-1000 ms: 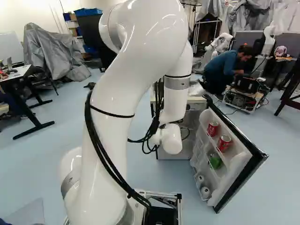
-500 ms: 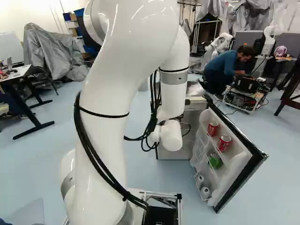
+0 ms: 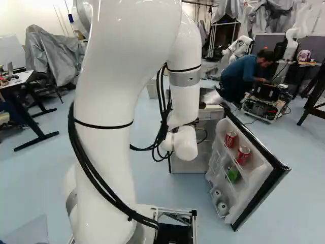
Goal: Grab a drink from the fridge
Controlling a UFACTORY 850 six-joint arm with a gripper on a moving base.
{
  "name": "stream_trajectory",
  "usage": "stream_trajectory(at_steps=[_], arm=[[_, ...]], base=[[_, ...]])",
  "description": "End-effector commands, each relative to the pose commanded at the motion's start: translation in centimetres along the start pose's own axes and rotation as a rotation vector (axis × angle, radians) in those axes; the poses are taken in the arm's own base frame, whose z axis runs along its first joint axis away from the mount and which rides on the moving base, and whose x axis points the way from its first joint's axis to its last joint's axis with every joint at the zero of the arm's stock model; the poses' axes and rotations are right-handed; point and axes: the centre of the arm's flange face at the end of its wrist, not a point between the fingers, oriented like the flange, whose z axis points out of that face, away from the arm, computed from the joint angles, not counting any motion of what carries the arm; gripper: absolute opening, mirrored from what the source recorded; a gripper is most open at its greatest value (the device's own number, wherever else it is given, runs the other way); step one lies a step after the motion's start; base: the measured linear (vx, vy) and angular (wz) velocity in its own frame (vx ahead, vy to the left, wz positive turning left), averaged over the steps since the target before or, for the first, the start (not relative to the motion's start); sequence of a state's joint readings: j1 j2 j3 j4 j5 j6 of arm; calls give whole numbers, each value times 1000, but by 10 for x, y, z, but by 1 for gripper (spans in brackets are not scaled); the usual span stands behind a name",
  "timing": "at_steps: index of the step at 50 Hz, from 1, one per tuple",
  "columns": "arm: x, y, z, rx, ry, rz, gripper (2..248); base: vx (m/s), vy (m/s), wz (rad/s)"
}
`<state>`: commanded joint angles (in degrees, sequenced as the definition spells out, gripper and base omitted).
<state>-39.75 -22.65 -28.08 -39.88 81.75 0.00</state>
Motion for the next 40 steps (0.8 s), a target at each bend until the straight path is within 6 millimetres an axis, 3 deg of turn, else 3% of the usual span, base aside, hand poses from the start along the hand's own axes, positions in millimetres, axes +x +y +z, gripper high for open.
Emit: stream_trajectory(at_steps=[40], arm=[[38, 3, 0, -8, 26, -66, 92]], base=[[0, 0, 0]])
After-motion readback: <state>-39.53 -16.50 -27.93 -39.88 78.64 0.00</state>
